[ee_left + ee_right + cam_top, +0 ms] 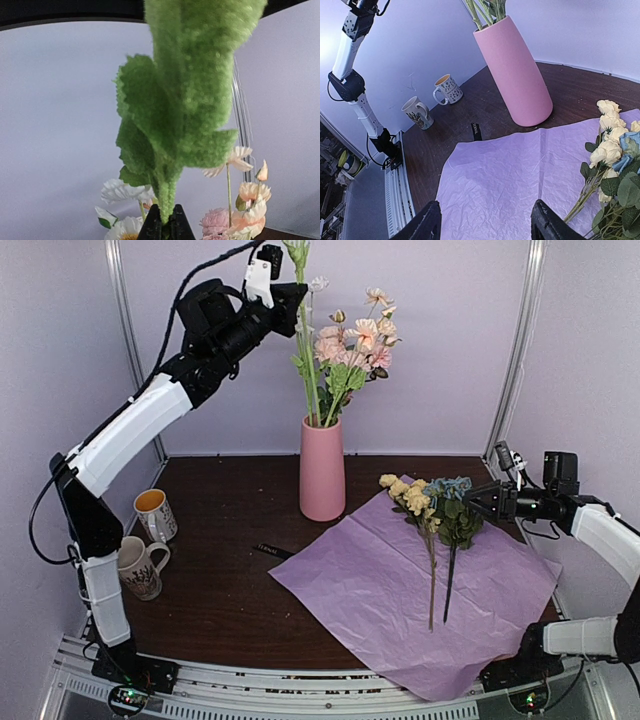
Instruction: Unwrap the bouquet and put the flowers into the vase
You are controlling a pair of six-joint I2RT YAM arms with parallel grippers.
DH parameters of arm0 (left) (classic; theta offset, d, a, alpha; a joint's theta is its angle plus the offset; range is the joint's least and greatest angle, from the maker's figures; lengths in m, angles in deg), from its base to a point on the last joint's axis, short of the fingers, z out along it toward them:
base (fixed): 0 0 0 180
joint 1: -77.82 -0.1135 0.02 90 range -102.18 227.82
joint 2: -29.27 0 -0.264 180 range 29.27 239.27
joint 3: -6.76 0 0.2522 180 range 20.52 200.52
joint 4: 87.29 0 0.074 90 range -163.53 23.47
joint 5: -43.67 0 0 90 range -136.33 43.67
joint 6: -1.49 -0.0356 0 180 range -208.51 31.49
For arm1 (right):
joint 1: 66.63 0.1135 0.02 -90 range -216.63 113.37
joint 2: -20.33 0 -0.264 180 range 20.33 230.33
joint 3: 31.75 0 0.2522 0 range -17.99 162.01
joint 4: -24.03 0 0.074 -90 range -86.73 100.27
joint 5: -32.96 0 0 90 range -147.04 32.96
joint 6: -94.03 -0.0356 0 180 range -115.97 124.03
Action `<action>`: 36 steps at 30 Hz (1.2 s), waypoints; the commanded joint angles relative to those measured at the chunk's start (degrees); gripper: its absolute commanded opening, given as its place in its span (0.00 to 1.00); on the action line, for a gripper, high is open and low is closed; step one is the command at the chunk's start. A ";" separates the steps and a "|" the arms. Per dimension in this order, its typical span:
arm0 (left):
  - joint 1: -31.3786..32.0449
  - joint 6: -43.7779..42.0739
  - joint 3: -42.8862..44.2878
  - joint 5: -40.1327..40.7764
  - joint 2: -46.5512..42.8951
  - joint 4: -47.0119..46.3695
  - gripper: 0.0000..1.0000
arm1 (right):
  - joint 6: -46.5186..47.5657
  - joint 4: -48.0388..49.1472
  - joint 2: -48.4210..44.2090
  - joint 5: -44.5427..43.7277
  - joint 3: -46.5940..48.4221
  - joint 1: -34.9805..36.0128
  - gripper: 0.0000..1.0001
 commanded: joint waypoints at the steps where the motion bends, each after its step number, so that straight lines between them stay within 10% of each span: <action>1: -0.31 -2.19 0.43 0.91 1.93 1.77 0.00 | 1.83 -1.34 -1.37 0.63 1.57 -0.35 0.61; 19: -0.31 10.15 -35.73 1.98 -3.81 -12.36 0.01 | 3.20 -3.70 0.42 -0.09 2.76 -0.37 0.61; 25: -0.16 11.83 -37.06 1.60 -5.48 -9.88 0.46 | 3.28 -4.18 0.42 -0.01 2.85 -0.37 0.61; 36: 3.85 11.88 -53.77 11.03 -20.42 -11.44 0.63 | 7.74 -12.09 3.99 -24.64 7.66 -0.20 0.56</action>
